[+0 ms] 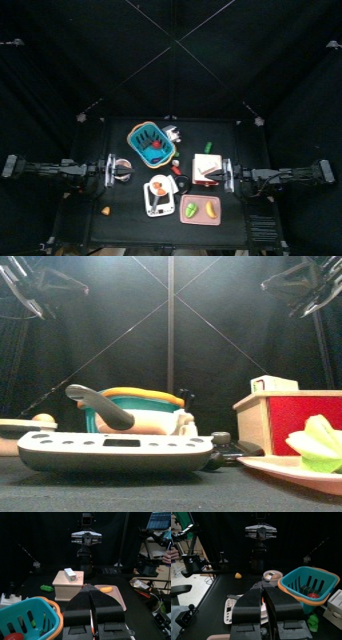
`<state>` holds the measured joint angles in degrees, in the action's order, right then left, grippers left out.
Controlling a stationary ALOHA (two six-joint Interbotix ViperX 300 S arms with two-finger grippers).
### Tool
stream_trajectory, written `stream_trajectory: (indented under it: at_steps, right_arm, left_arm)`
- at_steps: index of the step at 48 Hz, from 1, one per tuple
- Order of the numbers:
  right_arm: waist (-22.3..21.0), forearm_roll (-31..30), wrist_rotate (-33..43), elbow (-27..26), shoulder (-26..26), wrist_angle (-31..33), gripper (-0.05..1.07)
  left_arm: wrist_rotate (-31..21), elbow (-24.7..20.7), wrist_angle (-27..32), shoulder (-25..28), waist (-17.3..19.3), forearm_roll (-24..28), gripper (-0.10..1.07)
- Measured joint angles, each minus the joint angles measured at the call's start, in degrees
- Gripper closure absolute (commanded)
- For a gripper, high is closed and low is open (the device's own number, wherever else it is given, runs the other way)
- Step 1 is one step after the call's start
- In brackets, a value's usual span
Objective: Grab carrot top
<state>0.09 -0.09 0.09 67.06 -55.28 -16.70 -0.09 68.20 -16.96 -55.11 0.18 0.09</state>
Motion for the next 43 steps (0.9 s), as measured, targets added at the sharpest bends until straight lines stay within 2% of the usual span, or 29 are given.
stream_trajectory:
  at_steps: [9,23,34,43]
  right_arm:
    - [-0.1,0.3,1.8,-1.8,3.3,-0.5,1.00]
    - [-0.4,0.8,2.4,-10.2,18.5,-1.2,1.00]
    - [-0.4,6.1,2.4,-17.1,31.6,-1.2,1.00]
    - [-0.4,10.1,2.4,-21.9,41.5,-1.3,0.99]
  left_arm:
    - [-0.1,-0.2,-0.8,1.5,-0.4,-0.3,1.00]
    - [0.2,-1.0,-5.6,7.6,-1.4,-0.4,1.00]
    - [0.2,0.0,-9.3,8.1,-1.5,-0.4,1.00]
    - [0.2,0.6,-9.8,8.1,-1.5,-0.4,1.00]
